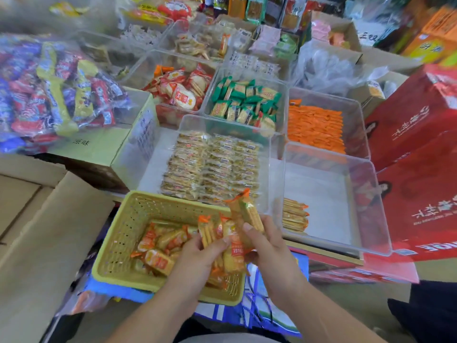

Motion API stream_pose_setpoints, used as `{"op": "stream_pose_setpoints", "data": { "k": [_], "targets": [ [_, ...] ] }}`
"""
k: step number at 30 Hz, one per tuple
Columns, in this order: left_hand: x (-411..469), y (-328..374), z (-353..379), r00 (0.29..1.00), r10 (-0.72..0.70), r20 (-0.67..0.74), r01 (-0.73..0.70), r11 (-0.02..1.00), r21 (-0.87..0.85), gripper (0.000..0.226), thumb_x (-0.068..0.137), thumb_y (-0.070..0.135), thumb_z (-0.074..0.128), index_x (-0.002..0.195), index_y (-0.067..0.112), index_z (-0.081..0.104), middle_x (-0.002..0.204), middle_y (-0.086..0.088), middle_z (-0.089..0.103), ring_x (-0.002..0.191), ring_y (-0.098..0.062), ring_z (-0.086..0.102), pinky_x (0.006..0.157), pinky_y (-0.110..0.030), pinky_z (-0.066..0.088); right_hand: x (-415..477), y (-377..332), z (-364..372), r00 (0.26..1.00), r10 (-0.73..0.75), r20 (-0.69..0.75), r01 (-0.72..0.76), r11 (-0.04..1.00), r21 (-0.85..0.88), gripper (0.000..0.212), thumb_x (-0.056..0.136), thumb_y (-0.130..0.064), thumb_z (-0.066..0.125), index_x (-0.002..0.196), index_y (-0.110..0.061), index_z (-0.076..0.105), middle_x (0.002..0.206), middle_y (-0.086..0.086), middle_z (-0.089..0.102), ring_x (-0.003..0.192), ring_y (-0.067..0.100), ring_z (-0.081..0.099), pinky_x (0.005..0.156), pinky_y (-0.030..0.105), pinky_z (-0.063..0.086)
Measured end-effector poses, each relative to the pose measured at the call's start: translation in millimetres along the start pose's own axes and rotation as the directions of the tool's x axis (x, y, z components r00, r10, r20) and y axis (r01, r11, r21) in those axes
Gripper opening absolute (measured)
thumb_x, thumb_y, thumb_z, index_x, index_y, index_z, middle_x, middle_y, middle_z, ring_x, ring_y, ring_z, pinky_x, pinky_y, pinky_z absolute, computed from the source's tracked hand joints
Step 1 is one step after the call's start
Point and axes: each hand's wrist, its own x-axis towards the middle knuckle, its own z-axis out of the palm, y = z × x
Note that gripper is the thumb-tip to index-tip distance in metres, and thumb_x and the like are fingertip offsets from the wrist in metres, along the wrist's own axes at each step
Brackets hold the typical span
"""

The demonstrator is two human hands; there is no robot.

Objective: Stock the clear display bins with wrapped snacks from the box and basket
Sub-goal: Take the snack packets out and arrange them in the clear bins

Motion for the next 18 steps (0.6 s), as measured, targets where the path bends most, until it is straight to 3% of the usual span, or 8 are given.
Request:
{"op": "stream_pose_setpoints", "data": {
  "k": [3, 5, 7, 9, 13, 15, 18],
  "targets": [
    [2, -12, 32, 0.997, 0.021, -0.07, -0.02, 1.0, 0.012, 0.029, 0.073, 0.035, 0.085, 0.1, 0.029, 0.081, 0.1, -0.009, 0.081, 0.092, -0.029, 0.078, 0.081, -0.043, 0.061, 0, -2, -38, 0.999, 0.016, 0.051, -0.016, 1.0, 0.007, 0.02, 0.082, -0.036, 0.069, 0.088, -0.017, 0.066, 0.085, 0.009, 0.07, 0.075, 0.021, 0.067, 0.064, 0.033, 0.057],
    [2, -21, 57, 0.989, 0.05, -0.139, -0.053, 0.998, -0.018, 0.019, 0.077, 0.025, 0.084, 0.096, 0.028, 0.082, 0.098, -0.011, 0.081, 0.088, -0.029, 0.078, 0.071, -0.038, 0.062, 0, -5, -64, 0.996, 0.025, 0.085, -0.024, 1.0, -0.017, 0.026, 0.079, -0.034, 0.071, 0.082, -0.009, 0.064, 0.079, 0.013, 0.066, 0.072, 0.023, 0.065, 0.063, 0.031, 0.056],
    [2, -29, 83, 0.973, 0.081, -0.215, -0.092, 0.995, -0.043, 0.014, 0.08, 0.019, 0.079, 0.092, 0.025, 0.082, 0.096, -0.013, 0.08, 0.084, -0.028, 0.079, 0.065, -0.033, 0.061, 1, -7, -89, 0.991, 0.034, 0.13, -0.026, 0.998, -0.058, 0.033, 0.076, -0.037, 0.072, 0.082, -0.005, 0.063, 0.076, 0.011, 0.063, 0.069, 0.02, 0.063, 0.062, 0.028, 0.053],
    [2, -36, 105, 0.953, 0.101, -0.286, -0.116, 0.993, -0.036, 0.014, 0.086, 0.012, 0.076, 0.092, 0.024, 0.081, 0.095, -0.013, 0.08, 0.084, -0.029, 0.078, 0.069, -0.036, 0.06, 3, -7, -112, 0.982, 0.054, 0.181, -0.027, 0.989, -0.144, 0.038, 0.079, -0.041, 0.068, 0.089, -0.004, 0.064, 0.078, 0.008, 0.065, 0.072, 0.018, 0.061, 0.069, 0.033, 0.049],
    [-2, -44, 142, 0.91, 0.153, -0.385, -0.156, 0.987, 0.023, 0.014, 0.092, 0.008, 0.071, 0.103, 0.016, 0.076, 0.095, -0.007, 0.081, 0.086, -0.023, 0.077, 0.066, -0.03, 0.059, 3, 2, -146, 0.957, 0.117, 0.265, -0.045, 0.964, -0.262, 0.016, 0.096, -0.037, 0.059, 0.108, -0.031, 0.068, 0.099, -0.014, 0.074, 0.093, 0.004, 0.068, 0.081, 0.026, 0.051],
    [-6, -46, 154, 0.886, 0.206, -0.416, -0.192, 0.978, 0.076, 0.016, 0.093, 0.009, 0.072, 0.107, 0.018, 0.073, 0.095, -0.002, 0.08, 0.088, -0.02, 0.077, 0.07, -0.03, 0.059, 1, 5, -155, 0.937, 0.156, 0.314, -0.076, 0.965, -0.252, 0.02, 0.103, -0.033, 0.052, 0.114, -0.039, 0.066, 0.105, -0.023, 0.072, 0.097, -0.005, 0.066, 0.082, 0.02, 0.047],
    [-10, -48, 166, 0.899, 0.205, -0.387, -0.195, 0.979, 0.066, 0.016, 0.095, 0.016, 0.072, 0.109, 0.023, 0.073, 0.102, -0.004, 0.08, 0.095, -0.02, 0.077, 0.075, -0.032, 0.06, 0, 7, -159, 0.917, 0.179, 0.357, -0.102, 0.969, -0.223, 0.024, 0.105, -0.041, 0.046, 0.118, -0.044, 0.066, 0.113, -0.023, 0.072, 0.106, -0.002, 0.066, 0.096, 0.027, 0.048]
  ]
}}
